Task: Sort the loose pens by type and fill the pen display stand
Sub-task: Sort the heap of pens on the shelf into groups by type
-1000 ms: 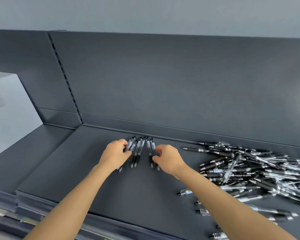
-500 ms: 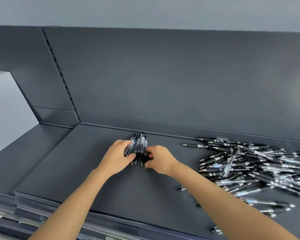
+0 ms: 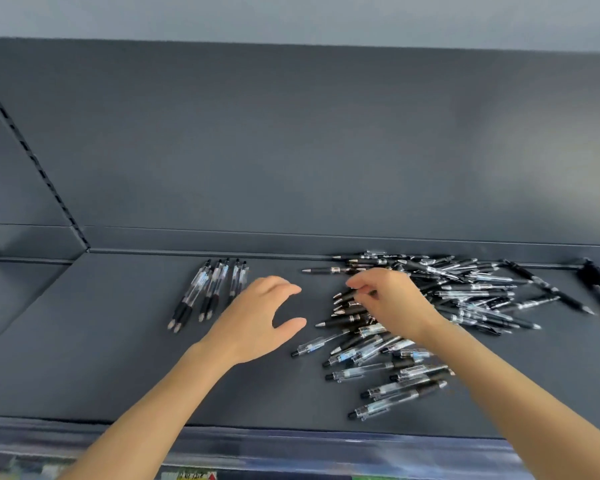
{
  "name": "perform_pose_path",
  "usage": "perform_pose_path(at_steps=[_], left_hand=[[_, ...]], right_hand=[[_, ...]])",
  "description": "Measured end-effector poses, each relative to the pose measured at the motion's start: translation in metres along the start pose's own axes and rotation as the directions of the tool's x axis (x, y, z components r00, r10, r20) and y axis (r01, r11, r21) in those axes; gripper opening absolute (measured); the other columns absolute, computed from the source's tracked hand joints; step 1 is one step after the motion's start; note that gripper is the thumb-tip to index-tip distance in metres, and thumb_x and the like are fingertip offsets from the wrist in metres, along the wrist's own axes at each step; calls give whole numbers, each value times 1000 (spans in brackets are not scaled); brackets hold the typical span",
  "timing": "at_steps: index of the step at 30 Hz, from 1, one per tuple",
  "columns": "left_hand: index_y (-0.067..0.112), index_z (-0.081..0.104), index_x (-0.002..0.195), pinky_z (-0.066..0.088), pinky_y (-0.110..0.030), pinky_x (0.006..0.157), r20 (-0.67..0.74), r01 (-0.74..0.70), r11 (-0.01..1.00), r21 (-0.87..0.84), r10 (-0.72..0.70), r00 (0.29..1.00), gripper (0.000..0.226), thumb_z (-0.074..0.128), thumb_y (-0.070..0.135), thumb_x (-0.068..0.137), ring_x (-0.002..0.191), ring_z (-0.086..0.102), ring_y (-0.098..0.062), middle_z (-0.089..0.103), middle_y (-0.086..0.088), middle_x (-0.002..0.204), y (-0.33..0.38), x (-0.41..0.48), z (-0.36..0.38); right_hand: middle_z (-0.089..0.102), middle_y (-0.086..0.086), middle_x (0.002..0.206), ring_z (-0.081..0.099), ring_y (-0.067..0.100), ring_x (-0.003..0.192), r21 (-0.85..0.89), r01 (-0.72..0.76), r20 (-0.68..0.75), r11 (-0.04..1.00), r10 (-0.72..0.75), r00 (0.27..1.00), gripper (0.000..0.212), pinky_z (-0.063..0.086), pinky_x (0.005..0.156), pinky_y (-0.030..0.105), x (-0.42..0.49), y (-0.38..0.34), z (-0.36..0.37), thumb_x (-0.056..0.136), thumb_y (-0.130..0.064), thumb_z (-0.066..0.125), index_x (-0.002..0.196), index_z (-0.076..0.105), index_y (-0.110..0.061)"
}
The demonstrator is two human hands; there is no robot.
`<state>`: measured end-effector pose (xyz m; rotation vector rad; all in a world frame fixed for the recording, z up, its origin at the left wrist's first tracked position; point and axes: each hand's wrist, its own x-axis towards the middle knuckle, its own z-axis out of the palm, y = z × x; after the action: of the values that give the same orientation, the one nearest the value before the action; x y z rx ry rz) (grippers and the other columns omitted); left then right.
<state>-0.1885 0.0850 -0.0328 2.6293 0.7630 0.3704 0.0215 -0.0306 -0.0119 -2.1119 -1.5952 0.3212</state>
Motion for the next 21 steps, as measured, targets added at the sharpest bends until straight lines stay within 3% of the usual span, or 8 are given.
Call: perform_pose_path(at_steps=[2,10,16,21], left_hand=[[30,43,139,29,-18,103,46,-56,998,-1,56,997,52,51,49,92,130,30,2,38,20,139,19,6,10],[30,59,118,39,-24,99,200,-172,985,3,168,965,34,58,47,89,116,39,2,47,20,123,59,17,35],[31,56,119,39,-20,94,276,-173,983,57,151,949,33,60,41,88,114,36,2,42,20,121,67,14,44],[31,54,120,42,-22,94,254,-143,986,91,116,960,28,58,33,92,115,36,1,41,19,125,70,16,45]], right_hand=[[68,2,103,64,16,94,-42,8,2,999,-8,1000,22,50,85,26,-19,18,-10,91,-8,58,110,69,-12],[58,-15,89,55,-5,75,-64,82,147,995,-72,987,13,42,69,8,-71,62,-28,88,-14,66,97,71,-20],[58,-6,101,57,12,91,-153,117,251,981,-76,965,15,48,81,28,-78,81,-24,87,-18,65,101,69,-21],[58,-4,109,56,13,96,-175,69,291,982,-15,957,26,46,85,25,-74,87,-31,87,-23,67,112,61,-18]])
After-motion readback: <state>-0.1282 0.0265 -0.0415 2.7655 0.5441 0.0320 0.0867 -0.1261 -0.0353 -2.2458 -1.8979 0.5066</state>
